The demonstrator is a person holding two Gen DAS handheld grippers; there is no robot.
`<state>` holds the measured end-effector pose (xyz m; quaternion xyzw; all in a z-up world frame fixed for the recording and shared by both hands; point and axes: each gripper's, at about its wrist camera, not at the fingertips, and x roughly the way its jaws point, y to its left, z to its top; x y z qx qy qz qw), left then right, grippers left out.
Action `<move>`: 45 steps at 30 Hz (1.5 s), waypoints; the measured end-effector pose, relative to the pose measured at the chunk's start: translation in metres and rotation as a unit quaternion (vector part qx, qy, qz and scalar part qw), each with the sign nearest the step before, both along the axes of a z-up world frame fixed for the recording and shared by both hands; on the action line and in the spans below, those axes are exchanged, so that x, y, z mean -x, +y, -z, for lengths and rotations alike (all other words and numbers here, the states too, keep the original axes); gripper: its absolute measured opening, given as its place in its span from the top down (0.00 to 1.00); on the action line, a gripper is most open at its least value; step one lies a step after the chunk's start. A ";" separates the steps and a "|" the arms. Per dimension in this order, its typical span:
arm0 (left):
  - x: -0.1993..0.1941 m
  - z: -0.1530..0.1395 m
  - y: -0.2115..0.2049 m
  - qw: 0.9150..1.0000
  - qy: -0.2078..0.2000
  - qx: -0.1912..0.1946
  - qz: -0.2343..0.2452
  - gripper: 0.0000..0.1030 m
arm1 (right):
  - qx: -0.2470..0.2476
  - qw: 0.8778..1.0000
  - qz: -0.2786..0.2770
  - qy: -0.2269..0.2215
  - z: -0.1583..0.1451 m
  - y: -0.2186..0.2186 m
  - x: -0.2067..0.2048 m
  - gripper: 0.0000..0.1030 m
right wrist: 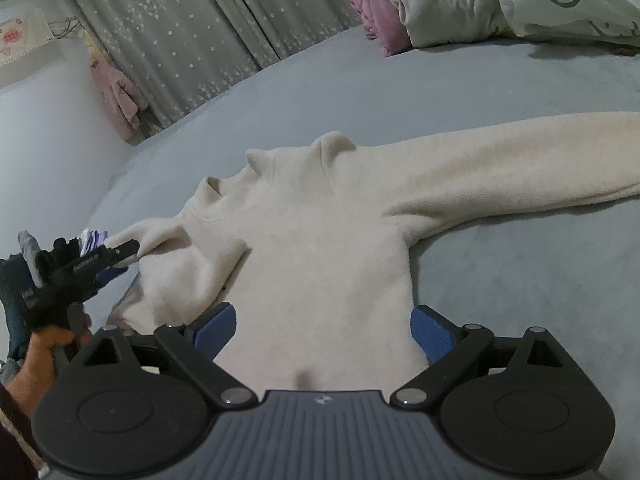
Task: Fold clothes
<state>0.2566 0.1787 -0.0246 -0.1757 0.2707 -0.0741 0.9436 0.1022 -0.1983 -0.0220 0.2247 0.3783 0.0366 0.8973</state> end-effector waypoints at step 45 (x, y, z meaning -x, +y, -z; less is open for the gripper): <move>0.062 -0.039 0.069 0.969 0.136 -0.135 -0.153 0.24 | 0.027 0.999 -0.039 -0.005 0.004 0.023 0.006 0.09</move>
